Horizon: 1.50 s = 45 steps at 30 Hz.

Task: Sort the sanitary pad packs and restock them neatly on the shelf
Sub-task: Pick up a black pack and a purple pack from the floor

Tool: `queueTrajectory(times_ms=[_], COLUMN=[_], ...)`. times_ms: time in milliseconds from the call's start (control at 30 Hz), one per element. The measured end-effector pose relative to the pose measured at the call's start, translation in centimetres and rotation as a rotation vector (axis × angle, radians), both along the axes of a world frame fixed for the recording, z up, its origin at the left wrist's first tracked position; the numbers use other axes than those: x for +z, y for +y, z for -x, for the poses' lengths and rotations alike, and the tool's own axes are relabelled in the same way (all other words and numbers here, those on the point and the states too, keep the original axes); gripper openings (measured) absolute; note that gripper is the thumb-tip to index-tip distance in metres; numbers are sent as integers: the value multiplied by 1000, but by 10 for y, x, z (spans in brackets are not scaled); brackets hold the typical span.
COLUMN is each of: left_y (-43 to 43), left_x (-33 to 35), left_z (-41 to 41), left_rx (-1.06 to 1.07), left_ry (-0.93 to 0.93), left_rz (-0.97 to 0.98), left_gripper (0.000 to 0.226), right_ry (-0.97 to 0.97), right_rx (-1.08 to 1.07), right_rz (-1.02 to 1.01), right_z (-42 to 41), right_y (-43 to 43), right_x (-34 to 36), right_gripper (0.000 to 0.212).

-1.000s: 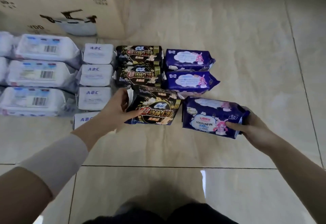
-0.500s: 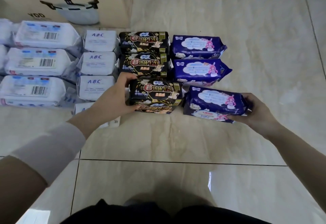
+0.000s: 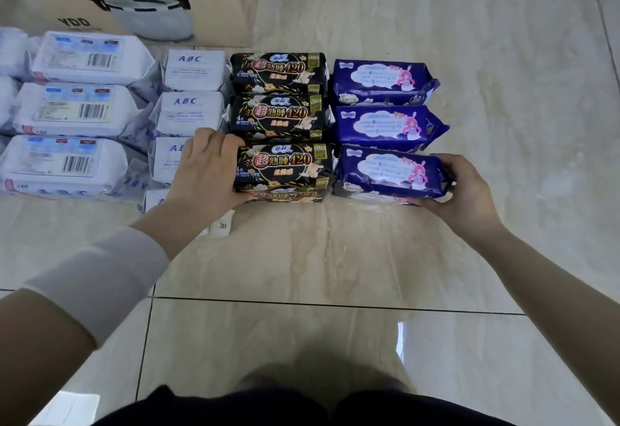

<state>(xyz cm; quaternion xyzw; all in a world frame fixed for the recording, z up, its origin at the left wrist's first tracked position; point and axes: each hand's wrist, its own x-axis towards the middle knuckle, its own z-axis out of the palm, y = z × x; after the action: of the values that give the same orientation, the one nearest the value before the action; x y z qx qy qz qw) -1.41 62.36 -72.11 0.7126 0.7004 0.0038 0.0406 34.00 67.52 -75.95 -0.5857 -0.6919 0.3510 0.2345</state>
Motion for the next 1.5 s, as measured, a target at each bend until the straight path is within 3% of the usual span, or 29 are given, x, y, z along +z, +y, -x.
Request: queueTrajectory(times_ms=[267, 433, 567, 1267, 1500], left_y=[4, 7, 10, 4, -1], left_x=[2, 2, -2, -1, 0], left_z=[3, 3, 3, -5, -9], left_rx=[-61, -65, -20, 19, 20], left_ry=[8, 13, 42, 56, 8], left_rz=[77, 16, -17, -41, -58], left_gripper=[85, 73, 70, 58, 75], right_ry=[-56, -99, -138, -192, -220], right_rx=[6, 54, 104, 76, 80], right_rz=[-73, -172, -254, -226, -225], right_z=[7, 5, 3, 14, 14], right_y=[3, 1, -2, -4, -6], right_x=[-1, 0, 1, 4, 6], right_gripper=[71, 75, 67, 66, 72])
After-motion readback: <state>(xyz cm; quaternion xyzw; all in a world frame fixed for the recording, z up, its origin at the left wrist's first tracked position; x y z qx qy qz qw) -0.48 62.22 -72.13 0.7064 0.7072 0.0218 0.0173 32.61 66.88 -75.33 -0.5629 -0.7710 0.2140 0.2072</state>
